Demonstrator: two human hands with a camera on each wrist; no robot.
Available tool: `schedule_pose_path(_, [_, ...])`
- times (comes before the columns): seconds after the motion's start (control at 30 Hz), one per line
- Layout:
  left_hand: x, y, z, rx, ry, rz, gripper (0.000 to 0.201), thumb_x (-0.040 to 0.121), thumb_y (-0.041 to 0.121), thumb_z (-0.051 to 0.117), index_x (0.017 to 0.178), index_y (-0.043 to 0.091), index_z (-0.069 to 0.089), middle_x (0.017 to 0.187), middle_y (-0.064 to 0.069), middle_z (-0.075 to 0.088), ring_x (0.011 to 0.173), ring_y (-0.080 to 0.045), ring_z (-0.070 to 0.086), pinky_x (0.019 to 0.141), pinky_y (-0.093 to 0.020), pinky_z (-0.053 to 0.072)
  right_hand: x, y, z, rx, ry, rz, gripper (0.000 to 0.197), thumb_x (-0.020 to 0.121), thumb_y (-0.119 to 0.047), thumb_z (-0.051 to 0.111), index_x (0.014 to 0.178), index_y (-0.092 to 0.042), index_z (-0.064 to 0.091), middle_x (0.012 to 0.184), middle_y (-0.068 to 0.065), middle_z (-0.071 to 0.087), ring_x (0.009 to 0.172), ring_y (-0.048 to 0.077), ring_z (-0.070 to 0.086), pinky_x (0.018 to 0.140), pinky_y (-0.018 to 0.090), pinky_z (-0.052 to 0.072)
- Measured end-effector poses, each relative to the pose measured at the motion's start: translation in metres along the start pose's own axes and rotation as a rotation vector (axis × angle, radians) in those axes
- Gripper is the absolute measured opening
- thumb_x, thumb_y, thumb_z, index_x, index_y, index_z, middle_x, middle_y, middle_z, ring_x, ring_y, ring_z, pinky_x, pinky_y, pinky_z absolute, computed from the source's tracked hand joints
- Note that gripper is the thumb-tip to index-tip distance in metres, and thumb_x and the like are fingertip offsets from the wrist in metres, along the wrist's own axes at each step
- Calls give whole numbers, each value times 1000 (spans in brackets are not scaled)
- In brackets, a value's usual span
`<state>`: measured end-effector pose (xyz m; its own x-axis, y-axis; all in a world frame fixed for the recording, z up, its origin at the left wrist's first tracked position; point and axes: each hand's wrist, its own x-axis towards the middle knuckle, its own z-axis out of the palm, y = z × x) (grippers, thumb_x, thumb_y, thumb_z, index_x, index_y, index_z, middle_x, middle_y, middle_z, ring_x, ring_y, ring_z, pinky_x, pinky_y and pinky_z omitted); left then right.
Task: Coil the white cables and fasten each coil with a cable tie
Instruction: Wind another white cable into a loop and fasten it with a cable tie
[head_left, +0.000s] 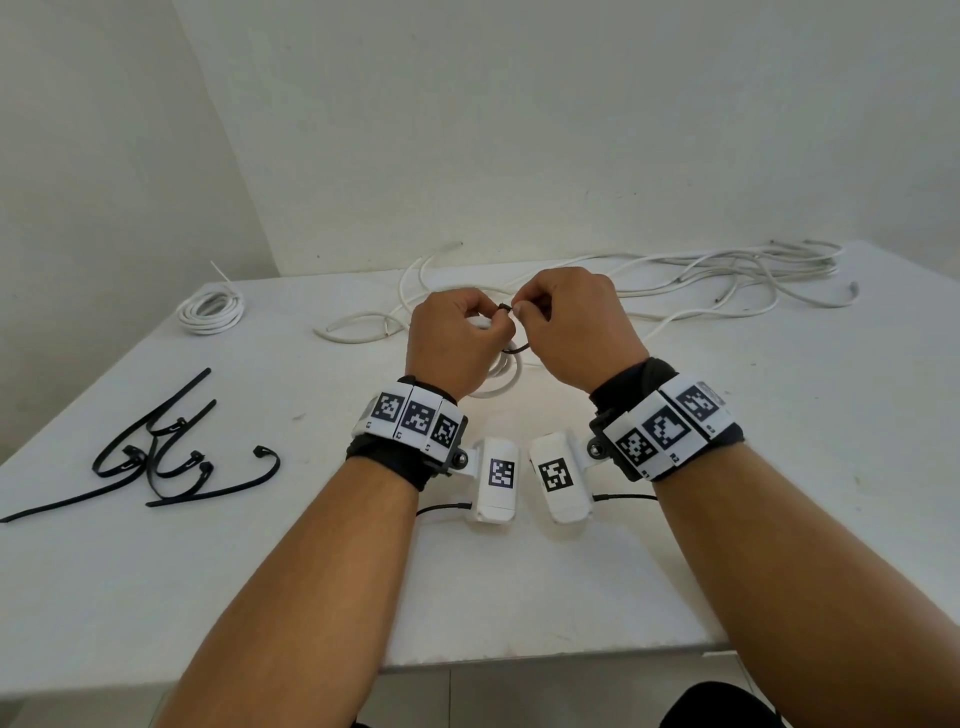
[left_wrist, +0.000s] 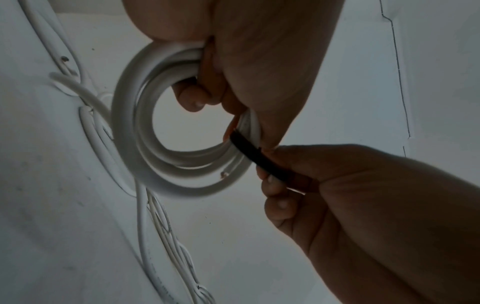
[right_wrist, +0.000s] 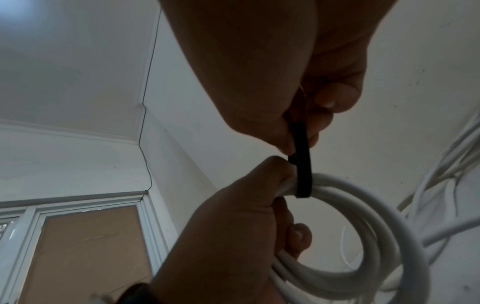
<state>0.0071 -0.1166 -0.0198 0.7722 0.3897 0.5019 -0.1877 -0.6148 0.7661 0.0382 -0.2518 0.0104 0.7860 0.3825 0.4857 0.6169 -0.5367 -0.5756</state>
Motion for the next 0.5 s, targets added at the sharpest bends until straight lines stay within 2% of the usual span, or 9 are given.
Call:
schedule_pose_path(0.1, [-1,2,-1,3,-21,40,11,79,17,67,70,12,71,60,7,69,51,0,61,51,-14,42,-1,4,2,60,35,29,13,91,-16,62,89,-11,74,78,-6,69,76,12,64,74,24,51])
schedule_pose_path(0.17, [0,0,-3,-32,-19,25,11,81,17,68,72,12,72,61,5,71,55,-3,67,53,-18,48,-1,7,3,179,25,78,9,89,-24,68,94,-16,71,80,-7,70,74,8,66,69,22,51])
schedule_pose_path(0.23, [1,-2,-6,-73,-16,-7,9,83,18,68,76,13,73,63,4,72,58,-7,69,56,-21,52,0,11,1,240,5,115,15,87,-33,71,94,-19,67,76,-5,70,70,6,67,64,21,51])
schedule_pose_path(0.37, [0,-3,-6,-99,-23,-23,9,82,16,68,79,17,76,63,9,69,52,-1,60,54,-16,43,0,14,0,340,-42,133,5,85,-20,71,82,-16,70,66,-1,72,56,5,64,58,27,51])
schedule_pose_path(0.5, [-3,3,-6,-159,-24,-44,10,83,14,67,76,14,75,64,3,72,55,-6,64,55,-16,45,3,17,0,379,-8,161,9,90,-25,65,86,-19,71,78,-5,71,69,10,65,64,23,48])
